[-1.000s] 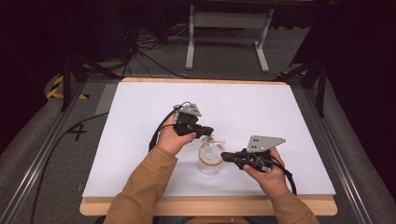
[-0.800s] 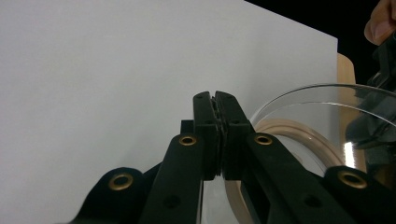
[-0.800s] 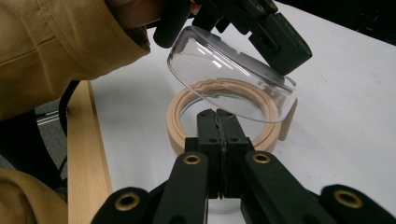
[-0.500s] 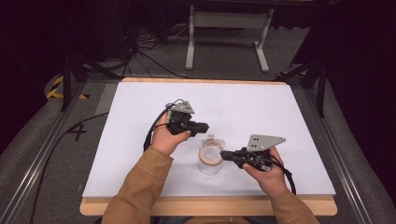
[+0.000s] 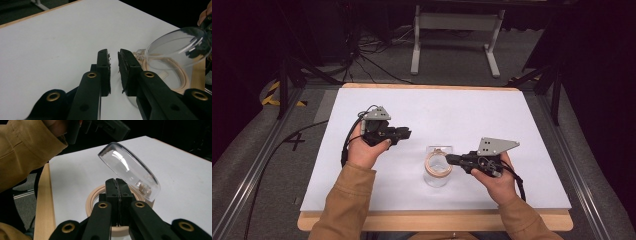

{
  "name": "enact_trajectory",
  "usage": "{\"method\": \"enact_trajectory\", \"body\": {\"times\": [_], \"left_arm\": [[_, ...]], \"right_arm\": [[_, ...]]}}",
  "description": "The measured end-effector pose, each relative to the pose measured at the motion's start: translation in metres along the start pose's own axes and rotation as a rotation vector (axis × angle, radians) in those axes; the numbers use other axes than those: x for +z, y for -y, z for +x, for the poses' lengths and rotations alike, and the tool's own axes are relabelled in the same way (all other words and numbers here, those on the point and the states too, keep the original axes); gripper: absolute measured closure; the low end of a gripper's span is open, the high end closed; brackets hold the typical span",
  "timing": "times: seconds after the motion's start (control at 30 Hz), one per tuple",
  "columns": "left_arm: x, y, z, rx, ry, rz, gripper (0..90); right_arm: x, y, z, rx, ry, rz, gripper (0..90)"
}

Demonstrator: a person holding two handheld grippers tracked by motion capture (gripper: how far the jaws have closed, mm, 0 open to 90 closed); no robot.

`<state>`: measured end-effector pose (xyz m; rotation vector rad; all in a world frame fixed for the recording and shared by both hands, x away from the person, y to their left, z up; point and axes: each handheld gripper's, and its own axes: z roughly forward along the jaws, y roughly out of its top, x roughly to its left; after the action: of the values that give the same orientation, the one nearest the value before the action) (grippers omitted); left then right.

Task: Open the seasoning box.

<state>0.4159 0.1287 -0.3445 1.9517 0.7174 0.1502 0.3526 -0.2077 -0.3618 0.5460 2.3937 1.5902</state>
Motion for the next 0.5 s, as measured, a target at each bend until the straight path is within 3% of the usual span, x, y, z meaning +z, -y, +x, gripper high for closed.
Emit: {"method": "enact_trajectory", "body": {"times": [0.3,0.5], "left_arm": [[-0.026,0.019,0.003,-0.048,-0.047,0.009,76.7],[-0.040,0.030,0.002,-0.076,-0.081,0.011,76.1]], "right_arm": [[0.001,-0.009,-0.014,-0.010,0.016,-0.042,90.0],[0.003,-0.012,-0.032,0.052,0.012,-0.080,90.0]]}}
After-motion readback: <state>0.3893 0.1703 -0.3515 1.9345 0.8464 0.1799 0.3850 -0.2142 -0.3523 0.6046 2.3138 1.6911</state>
